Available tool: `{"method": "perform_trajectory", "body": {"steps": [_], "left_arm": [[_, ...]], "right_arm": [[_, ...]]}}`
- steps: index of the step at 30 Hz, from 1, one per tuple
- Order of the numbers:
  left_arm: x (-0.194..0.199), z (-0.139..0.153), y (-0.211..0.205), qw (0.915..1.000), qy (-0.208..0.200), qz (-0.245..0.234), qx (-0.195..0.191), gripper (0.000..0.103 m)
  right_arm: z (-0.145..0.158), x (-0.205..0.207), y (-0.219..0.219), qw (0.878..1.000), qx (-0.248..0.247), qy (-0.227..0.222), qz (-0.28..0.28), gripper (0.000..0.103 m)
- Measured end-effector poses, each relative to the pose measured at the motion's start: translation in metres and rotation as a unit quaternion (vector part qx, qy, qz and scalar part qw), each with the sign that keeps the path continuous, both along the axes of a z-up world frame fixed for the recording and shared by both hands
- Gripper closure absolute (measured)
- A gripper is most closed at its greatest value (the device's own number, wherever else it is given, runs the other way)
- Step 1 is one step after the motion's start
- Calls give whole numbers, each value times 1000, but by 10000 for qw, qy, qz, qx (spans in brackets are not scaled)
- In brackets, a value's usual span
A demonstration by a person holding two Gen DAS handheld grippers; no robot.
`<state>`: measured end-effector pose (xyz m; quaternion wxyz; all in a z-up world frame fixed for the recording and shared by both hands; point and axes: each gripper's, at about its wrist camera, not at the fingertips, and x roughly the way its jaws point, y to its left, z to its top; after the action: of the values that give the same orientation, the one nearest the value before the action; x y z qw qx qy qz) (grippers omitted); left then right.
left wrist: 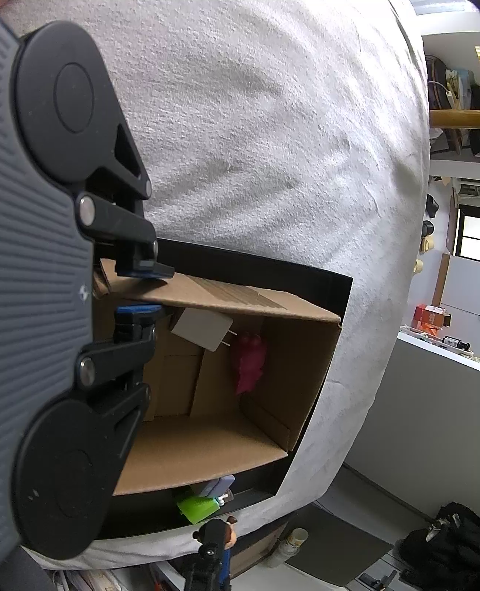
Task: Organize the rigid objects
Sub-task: 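Close the right tool on the cartoon boy figure and lift it, then carry the cartoon boy figure into the box and open the right tool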
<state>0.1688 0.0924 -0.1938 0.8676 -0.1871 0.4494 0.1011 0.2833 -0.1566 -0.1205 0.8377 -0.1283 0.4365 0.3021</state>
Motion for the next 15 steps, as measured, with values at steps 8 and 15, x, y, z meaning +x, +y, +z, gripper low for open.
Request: {"method": "perform_trajectory", "body": {"steps": [8, 15], "left_arm": [[-7, 2, 6, 9996, -183, 16, -197, 90], [-8, 1, 7, 9994, -237, -53, -258, 90]], "right_arm": [[16, -5, 16, 9998, -16, -165, 108, 59], [24, -9, 37, 9993, -64, -278, 256, 59]]}}
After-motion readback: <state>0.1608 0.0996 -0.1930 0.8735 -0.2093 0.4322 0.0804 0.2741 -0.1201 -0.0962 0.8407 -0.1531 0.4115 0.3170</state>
